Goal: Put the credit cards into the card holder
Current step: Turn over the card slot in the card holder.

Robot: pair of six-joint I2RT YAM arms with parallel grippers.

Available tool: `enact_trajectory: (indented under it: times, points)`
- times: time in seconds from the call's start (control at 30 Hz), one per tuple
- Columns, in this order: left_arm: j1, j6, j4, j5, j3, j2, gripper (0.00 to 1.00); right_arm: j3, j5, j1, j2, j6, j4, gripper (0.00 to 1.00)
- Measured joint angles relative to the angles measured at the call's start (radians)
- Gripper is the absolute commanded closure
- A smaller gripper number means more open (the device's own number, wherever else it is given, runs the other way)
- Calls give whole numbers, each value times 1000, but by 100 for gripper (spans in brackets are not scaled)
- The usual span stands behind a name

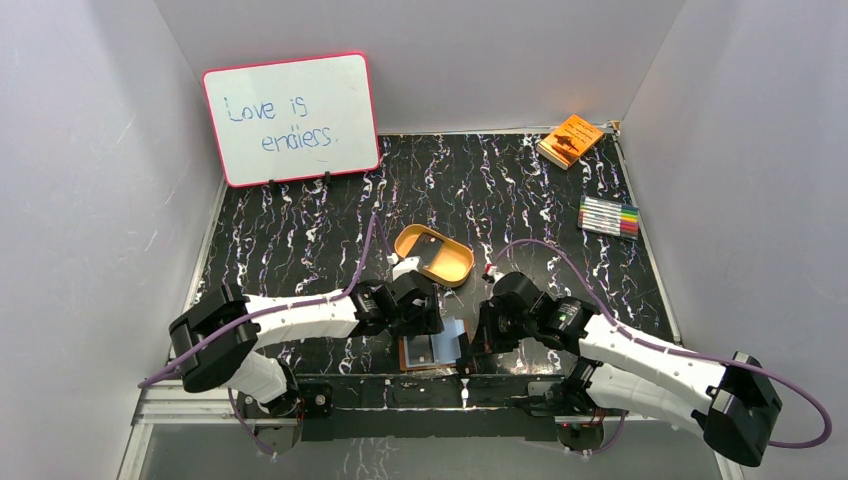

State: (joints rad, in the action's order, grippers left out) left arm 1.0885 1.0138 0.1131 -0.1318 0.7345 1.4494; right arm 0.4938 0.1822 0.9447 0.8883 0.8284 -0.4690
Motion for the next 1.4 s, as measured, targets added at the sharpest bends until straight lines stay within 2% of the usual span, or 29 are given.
enact_trajectory:
  times: [0.37,1.03,1.4]
  points:
    - [0,-13,78,-34,16,-18,36,2,44,0,85,-2,82,100]
    - [0,24,203,-110,-22,-244,35,54,83,0,211,-21,178,100]
    - [0,47,216,-116,-46,-277,35,55,99,8,264,-19,236,100]
